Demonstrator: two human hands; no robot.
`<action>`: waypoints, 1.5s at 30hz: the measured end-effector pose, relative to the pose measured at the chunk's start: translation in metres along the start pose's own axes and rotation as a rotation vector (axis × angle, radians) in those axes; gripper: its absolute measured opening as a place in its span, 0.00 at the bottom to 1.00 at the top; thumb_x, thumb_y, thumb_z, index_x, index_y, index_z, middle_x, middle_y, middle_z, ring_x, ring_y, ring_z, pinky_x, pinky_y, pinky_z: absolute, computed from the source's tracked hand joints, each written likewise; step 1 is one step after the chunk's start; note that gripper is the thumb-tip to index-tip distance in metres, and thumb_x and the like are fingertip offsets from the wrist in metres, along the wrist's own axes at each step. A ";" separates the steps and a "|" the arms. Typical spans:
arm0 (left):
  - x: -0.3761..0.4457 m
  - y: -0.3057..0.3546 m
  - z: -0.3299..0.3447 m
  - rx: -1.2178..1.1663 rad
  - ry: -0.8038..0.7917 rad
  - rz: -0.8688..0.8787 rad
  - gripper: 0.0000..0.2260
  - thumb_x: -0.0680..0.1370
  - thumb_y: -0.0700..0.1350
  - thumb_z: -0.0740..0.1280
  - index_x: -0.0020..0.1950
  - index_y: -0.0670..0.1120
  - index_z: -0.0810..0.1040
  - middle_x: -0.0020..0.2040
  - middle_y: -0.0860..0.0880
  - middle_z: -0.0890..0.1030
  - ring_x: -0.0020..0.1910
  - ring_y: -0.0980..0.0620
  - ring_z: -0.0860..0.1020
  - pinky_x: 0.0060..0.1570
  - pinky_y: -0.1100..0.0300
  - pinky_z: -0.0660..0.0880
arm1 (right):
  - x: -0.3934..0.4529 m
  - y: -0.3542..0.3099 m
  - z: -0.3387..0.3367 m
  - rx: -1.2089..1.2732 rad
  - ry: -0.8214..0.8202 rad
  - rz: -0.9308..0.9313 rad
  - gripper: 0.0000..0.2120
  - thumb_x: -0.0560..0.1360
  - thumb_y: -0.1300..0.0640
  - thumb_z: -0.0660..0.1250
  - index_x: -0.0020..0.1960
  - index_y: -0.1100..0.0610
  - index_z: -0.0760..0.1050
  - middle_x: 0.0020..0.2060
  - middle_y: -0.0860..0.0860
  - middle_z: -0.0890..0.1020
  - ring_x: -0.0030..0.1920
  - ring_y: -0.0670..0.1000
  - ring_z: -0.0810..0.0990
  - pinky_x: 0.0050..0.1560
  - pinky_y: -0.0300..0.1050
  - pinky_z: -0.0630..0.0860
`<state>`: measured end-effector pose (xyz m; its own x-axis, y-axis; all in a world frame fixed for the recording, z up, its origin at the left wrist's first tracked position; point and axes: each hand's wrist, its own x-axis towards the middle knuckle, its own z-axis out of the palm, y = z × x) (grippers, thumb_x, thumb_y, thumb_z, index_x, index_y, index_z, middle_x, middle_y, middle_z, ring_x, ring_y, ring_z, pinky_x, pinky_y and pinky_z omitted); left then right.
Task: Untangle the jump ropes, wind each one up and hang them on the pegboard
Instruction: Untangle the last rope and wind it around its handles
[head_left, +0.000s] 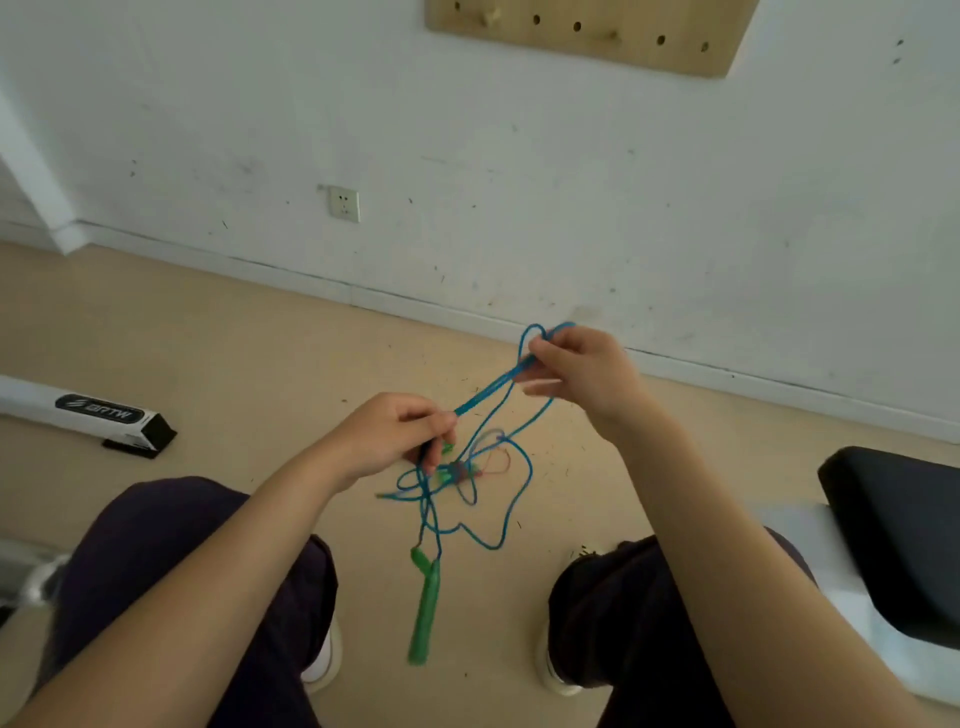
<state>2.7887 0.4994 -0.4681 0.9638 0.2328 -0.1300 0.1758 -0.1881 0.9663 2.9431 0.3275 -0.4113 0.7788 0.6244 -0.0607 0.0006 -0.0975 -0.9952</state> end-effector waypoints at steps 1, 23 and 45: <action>0.000 -0.006 -0.007 0.020 -0.009 -0.023 0.10 0.82 0.41 0.64 0.43 0.41 0.80 0.31 0.46 0.79 0.31 0.49 0.77 0.43 0.54 0.76 | 0.001 0.006 -0.007 -0.108 0.027 0.028 0.07 0.80 0.64 0.63 0.43 0.62 0.74 0.37 0.58 0.81 0.32 0.49 0.83 0.32 0.41 0.80; 0.028 -0.044 -0.018 0.289 -0.088 -0.184 0.09 0.78 0.44 0.71 0.37 0.49 0.82 0.34 0.52 0.83 0.35 0.58 0.78 0.45 0.61 0.73 | 0.006 0.069 0.004 -0.528 0.030 -0.039 0.08 0.80 0.58 0.64 0.42 0.52 0.77 0.29 0.45 0.73 0.29 0.40 0.70 0.34 0.36 0.67; 0.009 -0.019 -0.012 -0.056 -0.050 -0.140 0.04 0.78 0.40 0.70 0.51 0.43 0.82 0.37 0.47 0.82 0.31 0.51 0.76 0.35 0.63 0.75 | -0.006 0.065 0.011 -0.197 -0.157 0.049 0.03 0.78 0.63 0.66 0.46 0.61 0.76 0.34 0.54 0.81 0.32 0.50 0.77 0.38 0.41 0.74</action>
<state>2.7916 0.5165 -0.4852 0.9397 0.2053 -0.2735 0.2988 -0.1038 0.9487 2.9320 0.3257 -0.4761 0.6743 0.7260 -0.1352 0.0991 -0.2704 -0.9576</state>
